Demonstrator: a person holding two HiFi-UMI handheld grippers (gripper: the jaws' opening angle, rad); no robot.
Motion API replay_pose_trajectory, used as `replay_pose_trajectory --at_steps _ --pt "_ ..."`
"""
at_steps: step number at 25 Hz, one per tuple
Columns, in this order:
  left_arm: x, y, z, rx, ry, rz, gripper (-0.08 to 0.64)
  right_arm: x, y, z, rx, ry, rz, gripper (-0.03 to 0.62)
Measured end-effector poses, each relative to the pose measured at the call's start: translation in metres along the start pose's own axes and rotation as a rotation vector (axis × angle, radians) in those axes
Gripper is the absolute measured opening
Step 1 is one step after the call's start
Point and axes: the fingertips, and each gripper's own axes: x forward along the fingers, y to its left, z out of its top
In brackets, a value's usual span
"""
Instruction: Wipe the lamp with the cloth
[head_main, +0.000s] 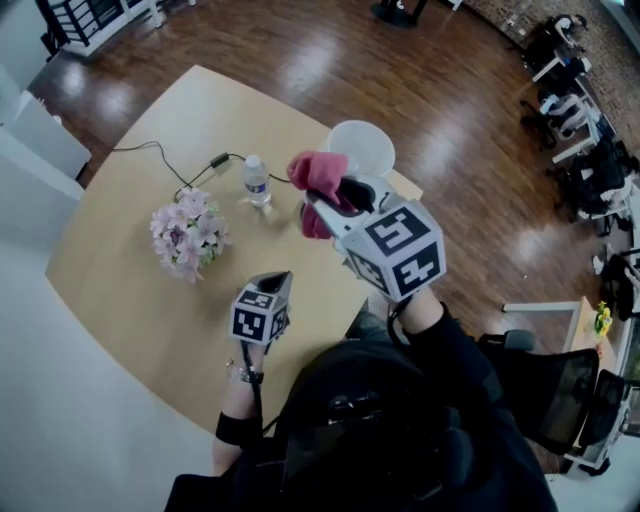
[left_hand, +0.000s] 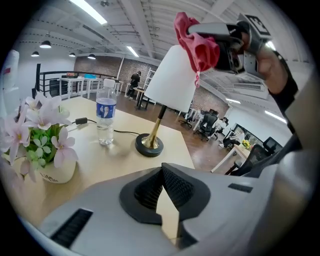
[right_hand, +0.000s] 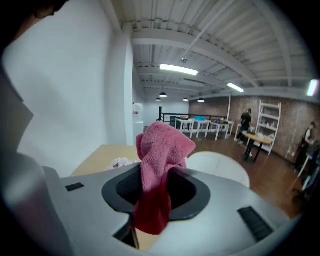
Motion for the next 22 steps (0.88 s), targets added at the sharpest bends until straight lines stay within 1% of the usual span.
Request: replay_pose_trajectory --at_steps 2,6,8,11,12,15,16,17,19,22 --pt "0.0 -0.002 -0.003 0.003 0.006 -0.001 0.002 -0.005 -0.008 0.021 -0.072 -0.037 -0.061 0.13" --pt "0.002 -0.001 -0.007 -0.002 0.017 -0.001 0.002 -0.003 -0.019 0.044 -0.195 -0.098 -0.144 0.13" --pt "0.002 0.0 -0.009 -0.001 0.023 -0.001 0.002 0.001 -0.02 0.047 -0.256 -0.121 -0.172 0.13" --pt "0.003 -0.002 -0.011 0.0 0.032 0.004 0.002 0.01 -0.02 0.042 -0.333 -0.129 -0.211 0.13" --pt "0.003 -0.002 -0.013 -0.002 0.036 0.006 0.002 0.013 -0.018 0.039 -0.38 -0.128 -0.227 0.13" --pt "0.002 -0.002 -0.018 -0.013 0.045 0.01 0.002 0.022 -0.01 0.033 -0.572 -0.14 -0.254 0.129" --pt "0.003 -0.001 -0.02 -0.016 0.049 0.012 0.002 0.024 -0.007 0.032 -0.607 -0.153 -0.256 0.129" --pt "0.003 0.0 -0.023 -0.02 0.054 0.013 0.002 0.025 -0.003 0.032 -0.623 -0.173 -0.255 0.129" --pt "0.002 0.0 -0.027 -0.029 0.061 0.016 0.002 0.024 0.004 0.036 -0.619 -0.216 -0.239 0.129" --pt "0.001 0.001 -0.03 -0.034 0.069 0.021 0.002 0.025 0.009 0.044 -0.604 -0.231 -0.22 0.129"
